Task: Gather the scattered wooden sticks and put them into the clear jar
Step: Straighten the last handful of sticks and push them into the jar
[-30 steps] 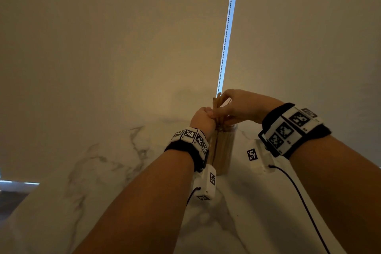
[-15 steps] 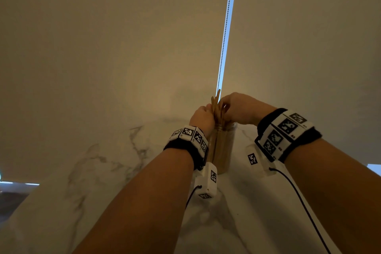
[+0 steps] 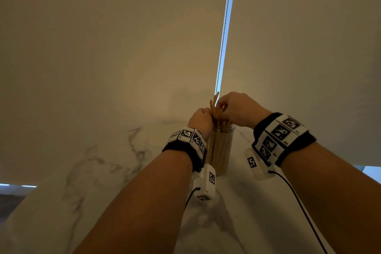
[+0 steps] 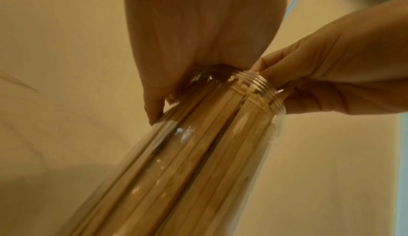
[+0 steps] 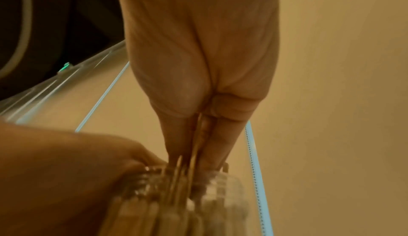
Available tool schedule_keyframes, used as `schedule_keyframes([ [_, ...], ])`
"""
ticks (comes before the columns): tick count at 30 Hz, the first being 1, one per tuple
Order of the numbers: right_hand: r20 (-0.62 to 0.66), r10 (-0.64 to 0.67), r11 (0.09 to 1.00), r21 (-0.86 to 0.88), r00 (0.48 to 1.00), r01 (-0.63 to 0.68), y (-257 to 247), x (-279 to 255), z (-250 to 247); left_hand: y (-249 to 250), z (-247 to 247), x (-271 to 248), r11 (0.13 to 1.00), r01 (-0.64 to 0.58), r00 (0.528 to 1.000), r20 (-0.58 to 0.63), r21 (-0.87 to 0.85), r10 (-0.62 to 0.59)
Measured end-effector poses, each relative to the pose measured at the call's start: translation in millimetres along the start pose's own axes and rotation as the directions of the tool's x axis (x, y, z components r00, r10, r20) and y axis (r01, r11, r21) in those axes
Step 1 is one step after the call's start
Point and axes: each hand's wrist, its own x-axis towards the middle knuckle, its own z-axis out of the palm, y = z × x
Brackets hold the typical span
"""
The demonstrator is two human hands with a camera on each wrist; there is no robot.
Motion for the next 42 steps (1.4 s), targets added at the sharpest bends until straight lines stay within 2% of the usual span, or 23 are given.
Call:
schedule_keyframes([
  [2, 0.003, -0.038, 0.994, -0.105, 0.999, 0.038, -1, -2, 4, 0, -1, 0, 0.999, -0.022, 1.000, 0.005, 0.042, 0.022],
  [4, 0.059, -0.052, 0.988, -0.146, 0.997, 0.060, -1, -2, 6, 2, -2, -1, 0.999, -0.030, 1.000, 0.004, 0.044, 0.030],
  [6, 0.087, -0.043, 0.992, -0.117, 0.995, 0.053, -2, -2, 7, 3, -3, -4, 0.997, -0.044, 0.999, 0.019, 0.067, 0.043],
  [7, 0.073, -0.023, 0.999, -0.036, 0.997, 0.026, -1, -1, 7, 3, -3, -4, 0.996, -0.048, 0.999, 0.020, 0.080, 0.046],
  [10, -0.005, 0.050, 0.965, 0.256, 0.999, -0.047, 3, -2, 2, 2, -2, -3, 0.991, -0.062, 0.998, 0.014, 0.120, 0.061],
  [15, -0.175, 0.029, 0.994, 0.112, 0.984, -0.009, 8, -7, 7, 2, -2, -2, 0.998, -0.031, 0.999, -0.007, 0.048, 0.031],
  [18, -0.154, 0.004, 1.000, 0.025, 0.988, 0.000, 11, -7, 18, 1, 0, -1, 1.000, 0.005, 1.000, -0.013, -0.017, -0.005],
  [20, -0.200, 0.035, 0.996, 0.090, 0.979, -0.017, 10, -7, 18, 0, 1, 1, 0.998, 0.024, 0.999, -0.026, -0.055, -0.025],
  [23, -0.356, 0.111, 0.954, 0.299, 0.928, 0.001, 8, -3, 16, -2, 2, 6, 0.998, 0.022, 0.999, -0.030, -0.059, -0.024],
  [26, -0.275, 0.051, 0.937, 0.346, 0.960, 0.049, 4, 0, 20, -3, -1, 4, 1.000, -0.008, 1.000, 0.005, 0.014, 0.007],
  [29, -0.195, -0.034, 0.990, 0.131, 0.980, 0.061, 4, 3, 24, -6, -2, 7, 0.996, -0.014, 1.000, 0.017, 0.087, 0.012],
  [31, -0.109, -0.015, 0.999, 0.045, 0.994, 0.021, 5, 4, 25, -6, -3, 7, 0.990, -0.037, 0.999, 0.043, 0.139, 0.031],
  [35, 0.048, 0.035, 0.999, -0.003, 0.998, -0.035, 3, 8, 23, -7, -3, 9, 0.980, -0.081, 0.995, 0.070, 0.181, 0.070],
  [39, -0.034, 0.032, 0.966, 0.256, 0.999, -0.022, -2, 7, 15, -9, 0, 7, 0.998, -0.025, 0.997, 0.078, 0.063, 0.020],
  [40, -0.059, 0.011, 0.965, 0.262, 0.998, 0.005, -2, 5, 13, -10, 0, 7, 1.000, -0.013, 0.996, 0.085, 0.009, 0.012],
  [42, -0.043, -0.033, 0.991, 0.129, 0.999, 0.038, -1, 2, 14, -11, -1, 8, 0.999, 0.008, 0.996, 0.089, -0.042, -0.004],
])
